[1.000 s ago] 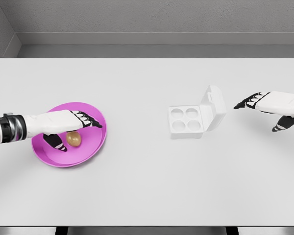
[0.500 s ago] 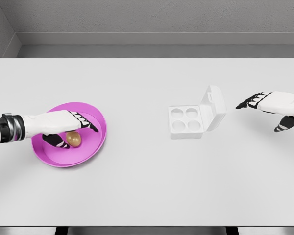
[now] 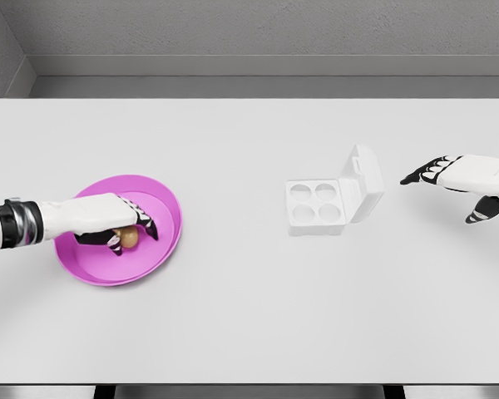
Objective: Pack egg into the box and close the box lid
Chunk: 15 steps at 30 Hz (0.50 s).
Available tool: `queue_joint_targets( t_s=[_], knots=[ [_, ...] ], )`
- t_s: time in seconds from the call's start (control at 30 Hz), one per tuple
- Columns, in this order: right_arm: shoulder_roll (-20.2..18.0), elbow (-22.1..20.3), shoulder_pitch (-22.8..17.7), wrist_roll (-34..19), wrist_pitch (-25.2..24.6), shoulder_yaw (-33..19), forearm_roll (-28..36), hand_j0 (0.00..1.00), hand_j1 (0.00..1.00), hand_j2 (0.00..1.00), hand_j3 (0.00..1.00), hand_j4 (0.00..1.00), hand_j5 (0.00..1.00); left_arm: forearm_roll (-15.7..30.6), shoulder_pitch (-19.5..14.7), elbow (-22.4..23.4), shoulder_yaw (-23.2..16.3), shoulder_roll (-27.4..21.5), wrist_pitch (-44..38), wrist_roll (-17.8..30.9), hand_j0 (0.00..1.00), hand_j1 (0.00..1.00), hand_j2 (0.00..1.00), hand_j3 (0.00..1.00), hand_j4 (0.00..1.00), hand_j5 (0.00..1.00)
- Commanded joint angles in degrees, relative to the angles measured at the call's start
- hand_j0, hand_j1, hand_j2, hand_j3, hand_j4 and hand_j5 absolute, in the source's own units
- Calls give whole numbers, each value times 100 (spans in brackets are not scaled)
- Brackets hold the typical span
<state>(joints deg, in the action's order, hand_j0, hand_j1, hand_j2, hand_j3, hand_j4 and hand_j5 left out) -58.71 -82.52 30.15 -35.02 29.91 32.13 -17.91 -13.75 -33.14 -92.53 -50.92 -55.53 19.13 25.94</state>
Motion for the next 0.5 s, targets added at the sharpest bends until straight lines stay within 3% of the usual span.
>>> queue_joint_targets(
  t_s=[0.0,0.2,0.3,0.47],
  knots=[
    [-9,-1,0,2,-12,-5,24,100,100,100,100,100,100,66,9,-19,-5,-11,3,34,47,47,47,47,47,47],
    [-9,-10,0,2,-12,4,24,100,100,100,100,100,100,488,44,-98,100,-28,267,271,42,42,42,42,42,42],
    [-9,-10,0,2,-12,-5,24,100,100,100,100,100,100,655,44,-257,179,-292,267,333,42,42,42,42,42,42],
    [0,-10,0,2,-12,-5,24,100,100,100,100,100,100,1243,71,-626,618,-591,267,535,42,42,42,42,42,42]
  ],
)
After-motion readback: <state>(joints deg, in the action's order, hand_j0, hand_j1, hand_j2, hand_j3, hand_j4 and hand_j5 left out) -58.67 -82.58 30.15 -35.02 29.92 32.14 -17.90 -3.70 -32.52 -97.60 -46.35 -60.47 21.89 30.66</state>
